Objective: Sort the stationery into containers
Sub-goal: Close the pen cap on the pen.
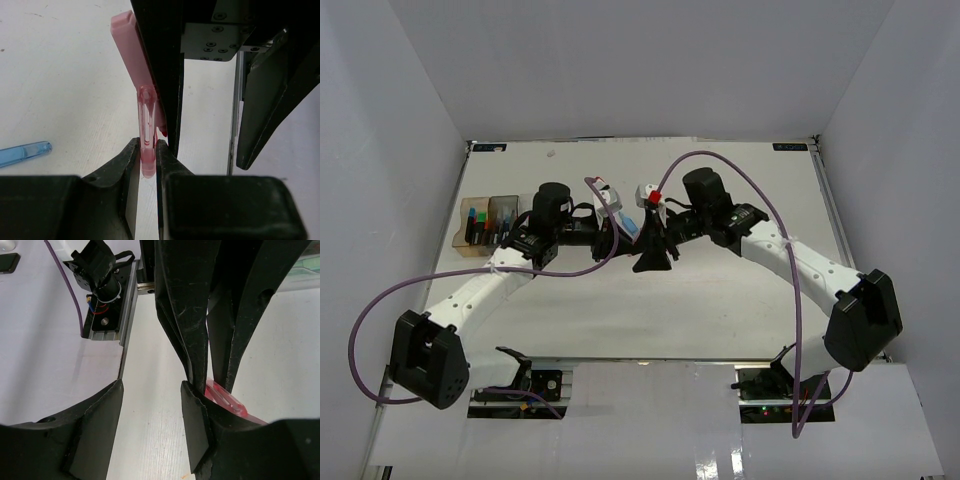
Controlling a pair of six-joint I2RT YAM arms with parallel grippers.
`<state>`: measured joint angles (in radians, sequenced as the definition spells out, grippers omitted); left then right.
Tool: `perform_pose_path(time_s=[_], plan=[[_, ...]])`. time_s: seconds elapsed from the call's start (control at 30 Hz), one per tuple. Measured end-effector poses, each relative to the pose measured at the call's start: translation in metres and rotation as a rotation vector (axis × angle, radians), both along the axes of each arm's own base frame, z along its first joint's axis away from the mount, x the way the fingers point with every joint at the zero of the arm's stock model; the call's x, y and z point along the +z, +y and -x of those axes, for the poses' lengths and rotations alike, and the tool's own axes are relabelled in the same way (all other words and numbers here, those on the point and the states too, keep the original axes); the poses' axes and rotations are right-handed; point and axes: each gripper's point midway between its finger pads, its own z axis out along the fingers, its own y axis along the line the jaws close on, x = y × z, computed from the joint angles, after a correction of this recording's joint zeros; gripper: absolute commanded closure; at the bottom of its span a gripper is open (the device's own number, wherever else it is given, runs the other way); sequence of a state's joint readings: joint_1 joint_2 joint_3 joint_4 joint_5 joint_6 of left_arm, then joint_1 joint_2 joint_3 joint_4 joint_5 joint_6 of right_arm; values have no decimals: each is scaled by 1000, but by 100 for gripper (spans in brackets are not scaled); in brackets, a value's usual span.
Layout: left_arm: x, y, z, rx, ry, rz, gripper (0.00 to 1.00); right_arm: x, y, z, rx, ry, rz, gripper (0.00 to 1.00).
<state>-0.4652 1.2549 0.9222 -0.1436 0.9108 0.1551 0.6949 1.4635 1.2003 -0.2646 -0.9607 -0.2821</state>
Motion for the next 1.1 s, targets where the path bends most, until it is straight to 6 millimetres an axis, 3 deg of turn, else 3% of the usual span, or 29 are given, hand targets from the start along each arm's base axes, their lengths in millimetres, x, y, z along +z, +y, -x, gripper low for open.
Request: perform_pose_path(time_s=[0.23, 0.37, 0.57, 0.83, 1.1], plan=[[-1, 1, -1, 12, -8, 2, 100, 4, 1, 2, -23, -20, 9, 43], [-1, 2, -1, 13, -14, -1, 100, 20, -8, 0, -84, -84, 4, 48], [-3, 4, -1, 12, -32, -15, 100, 46, -27, -4, -183, -184, 0, 47], [-6, 5, 5, -18, -47, -29, 100, 49, -44, -27, -286, -222, 52, 47], [-12, 8, 9, -37, -59, -53, 100, 69, -47, -54, -337, -241, 45, 41]])
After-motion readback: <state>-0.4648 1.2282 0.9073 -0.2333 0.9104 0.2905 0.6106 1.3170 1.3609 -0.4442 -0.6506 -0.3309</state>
